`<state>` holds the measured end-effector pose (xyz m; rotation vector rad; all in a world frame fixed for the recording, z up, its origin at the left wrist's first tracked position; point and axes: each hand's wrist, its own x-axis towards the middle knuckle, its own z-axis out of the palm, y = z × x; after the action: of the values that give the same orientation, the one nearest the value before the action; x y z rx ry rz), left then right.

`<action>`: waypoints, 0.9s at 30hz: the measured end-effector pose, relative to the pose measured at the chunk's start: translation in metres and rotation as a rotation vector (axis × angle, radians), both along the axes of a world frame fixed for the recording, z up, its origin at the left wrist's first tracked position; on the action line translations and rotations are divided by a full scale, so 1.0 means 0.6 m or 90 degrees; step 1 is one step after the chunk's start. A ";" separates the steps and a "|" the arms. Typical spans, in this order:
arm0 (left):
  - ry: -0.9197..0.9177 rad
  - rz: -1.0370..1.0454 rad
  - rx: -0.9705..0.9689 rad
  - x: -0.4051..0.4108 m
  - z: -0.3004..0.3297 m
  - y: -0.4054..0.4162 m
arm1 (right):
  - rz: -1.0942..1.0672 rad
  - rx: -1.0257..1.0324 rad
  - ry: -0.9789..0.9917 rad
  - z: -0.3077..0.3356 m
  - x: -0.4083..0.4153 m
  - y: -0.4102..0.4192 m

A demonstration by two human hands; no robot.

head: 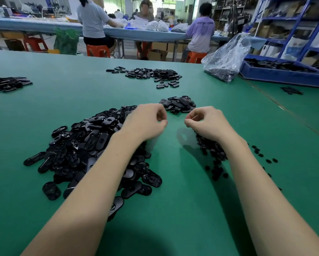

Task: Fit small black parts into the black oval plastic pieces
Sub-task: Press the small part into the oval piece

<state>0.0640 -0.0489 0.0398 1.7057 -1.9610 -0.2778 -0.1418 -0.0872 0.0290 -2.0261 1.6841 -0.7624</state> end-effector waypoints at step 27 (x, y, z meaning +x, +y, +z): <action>0.058 -0.144 -0.110 -0.028 0.002 0.018 | -0.047 0.071 0.087 -0.006 -0.047 -0.001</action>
<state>0.0469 -0.0379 0.0408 1.3420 -2.0477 -0.2545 -0.1698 -0.0879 0.0255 -1.9892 1.8428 -0.5511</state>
